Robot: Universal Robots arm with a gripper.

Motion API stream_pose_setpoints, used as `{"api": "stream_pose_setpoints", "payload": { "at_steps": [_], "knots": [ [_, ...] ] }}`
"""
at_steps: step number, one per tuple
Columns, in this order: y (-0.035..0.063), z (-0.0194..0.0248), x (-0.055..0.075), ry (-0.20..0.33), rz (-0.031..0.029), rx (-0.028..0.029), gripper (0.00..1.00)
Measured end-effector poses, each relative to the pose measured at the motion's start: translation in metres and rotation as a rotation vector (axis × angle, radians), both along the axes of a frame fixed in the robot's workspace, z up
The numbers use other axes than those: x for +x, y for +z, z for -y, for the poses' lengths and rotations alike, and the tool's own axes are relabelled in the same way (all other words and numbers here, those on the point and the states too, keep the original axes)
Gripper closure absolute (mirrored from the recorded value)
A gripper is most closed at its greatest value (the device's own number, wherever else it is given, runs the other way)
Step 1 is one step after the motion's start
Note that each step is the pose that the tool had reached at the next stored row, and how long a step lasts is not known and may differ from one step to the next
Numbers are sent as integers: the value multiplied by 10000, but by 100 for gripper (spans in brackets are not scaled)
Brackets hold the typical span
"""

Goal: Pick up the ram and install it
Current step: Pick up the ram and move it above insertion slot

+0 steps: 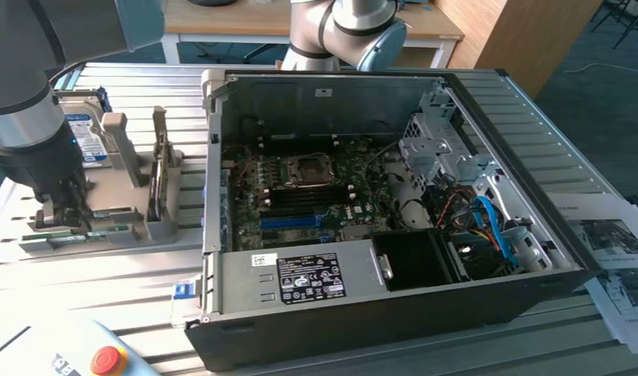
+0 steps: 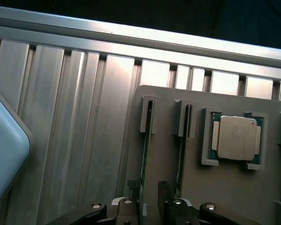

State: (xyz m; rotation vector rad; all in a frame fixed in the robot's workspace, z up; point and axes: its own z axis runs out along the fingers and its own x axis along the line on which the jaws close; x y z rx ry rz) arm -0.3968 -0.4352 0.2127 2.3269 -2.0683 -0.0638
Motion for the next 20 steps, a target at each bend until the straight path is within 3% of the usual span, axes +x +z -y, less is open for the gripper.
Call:
{"api": "stream_pose_setpoints", "payload": {
  "at_steps": [20],
  "knots": [
    [-24,0,9,-246,1,0,70]
  ]
}}
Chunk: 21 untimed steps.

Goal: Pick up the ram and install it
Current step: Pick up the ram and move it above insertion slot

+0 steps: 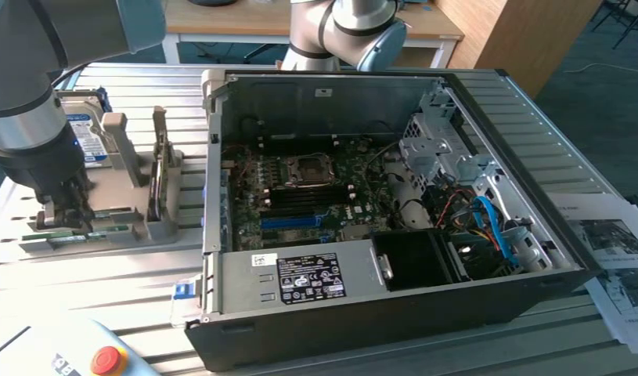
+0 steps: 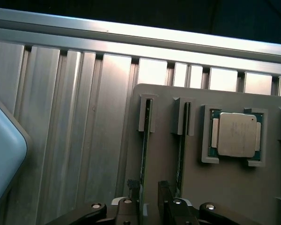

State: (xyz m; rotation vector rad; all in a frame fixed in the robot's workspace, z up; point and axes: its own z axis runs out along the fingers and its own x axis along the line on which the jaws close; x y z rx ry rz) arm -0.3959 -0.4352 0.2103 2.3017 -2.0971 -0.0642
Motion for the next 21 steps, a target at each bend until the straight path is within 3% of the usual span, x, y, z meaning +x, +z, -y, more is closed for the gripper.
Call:
{"api": "stream_pose_setpoints", "payload": {
  "at_steps": [7,21],
  "knots": [
    [-73,0,0,1,0,0,70],
    [-78,0,42,-1,0,0,70]
  ]
}}
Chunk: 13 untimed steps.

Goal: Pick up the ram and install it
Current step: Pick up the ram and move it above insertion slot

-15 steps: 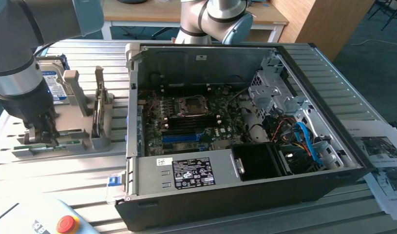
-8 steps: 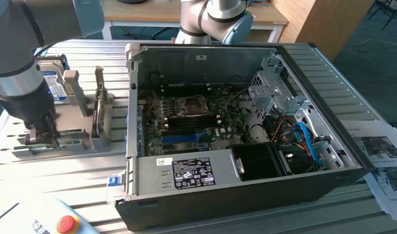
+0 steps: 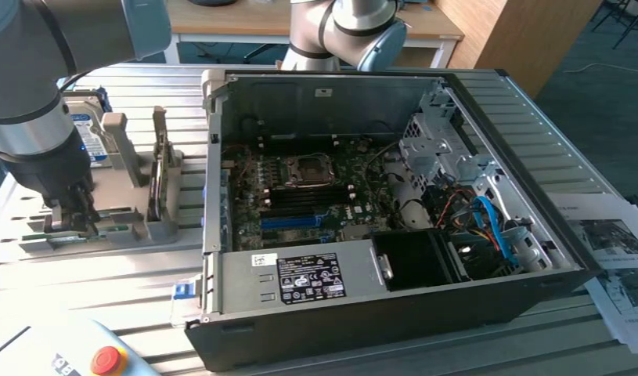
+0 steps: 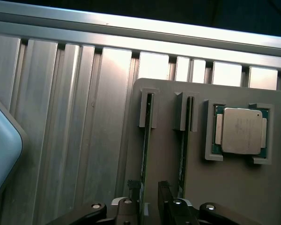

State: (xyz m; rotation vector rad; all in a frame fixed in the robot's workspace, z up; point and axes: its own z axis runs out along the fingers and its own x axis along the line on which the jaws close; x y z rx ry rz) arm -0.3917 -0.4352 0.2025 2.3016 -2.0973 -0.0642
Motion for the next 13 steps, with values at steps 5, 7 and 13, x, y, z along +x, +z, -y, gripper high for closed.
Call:
{"api": "stream_pose_setpoints", "payload": {
  "at_steps": [5,7,13],
  "knots": [
    [-2,-7,2,3,1,1,70],
    [-2,-13,2,2,0,0,70],
    [-4,-17,1,1,0,-1,70]
  ]
}}
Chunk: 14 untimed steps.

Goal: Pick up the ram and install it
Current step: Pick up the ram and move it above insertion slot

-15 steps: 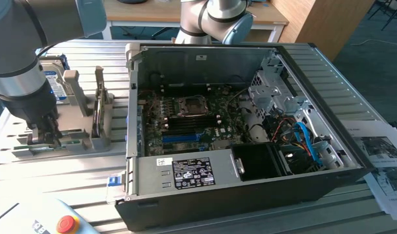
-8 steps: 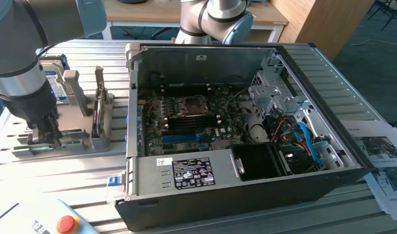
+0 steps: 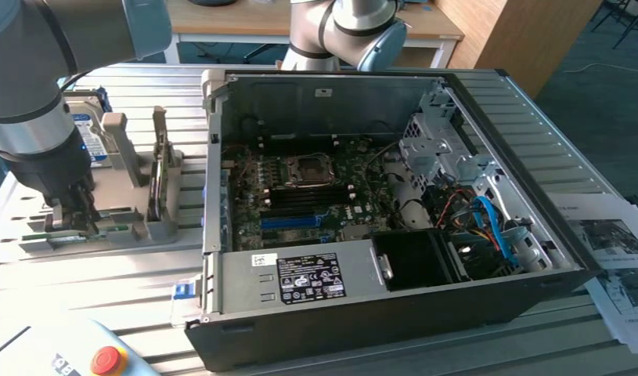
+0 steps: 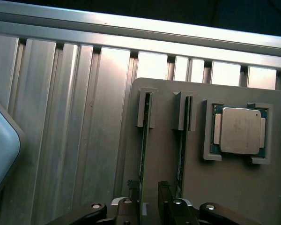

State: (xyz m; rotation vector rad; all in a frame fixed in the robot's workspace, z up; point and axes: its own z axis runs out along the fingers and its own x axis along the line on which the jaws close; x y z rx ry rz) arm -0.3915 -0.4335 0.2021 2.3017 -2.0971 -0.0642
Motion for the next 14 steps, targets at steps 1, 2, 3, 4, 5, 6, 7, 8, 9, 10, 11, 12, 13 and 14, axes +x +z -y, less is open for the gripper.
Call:
{"api": "stream_pose_setpoints", "payload": {
  "at_steps": [1,2,3,4,5,6,7,8,9,10,11,12,13,14],
  "knots": [
    [0,0,0,0,0,0,70],
    [0,0,0,0,0,1,70],
    [0,0,0,0,0,1,70],
    [0,0,0,0,-1,1,70],
    [0,0,0,0,0,0,70],
    [0,0,0,0,0,0,70],
    [0,0,0,0,0,1,70],
    [0,0,0,1,0,1,70],
    [0,0,0,0,-1,0,70],
    [0,0,0,0,-1,0,70],
    [0,0,0,0,-1,0,70],
    [0,0,0,0,-1,0,70],
    [-1,0,0,1,0,0,70],
    [-1,0,0,1,0,1,70]
  ]
}}
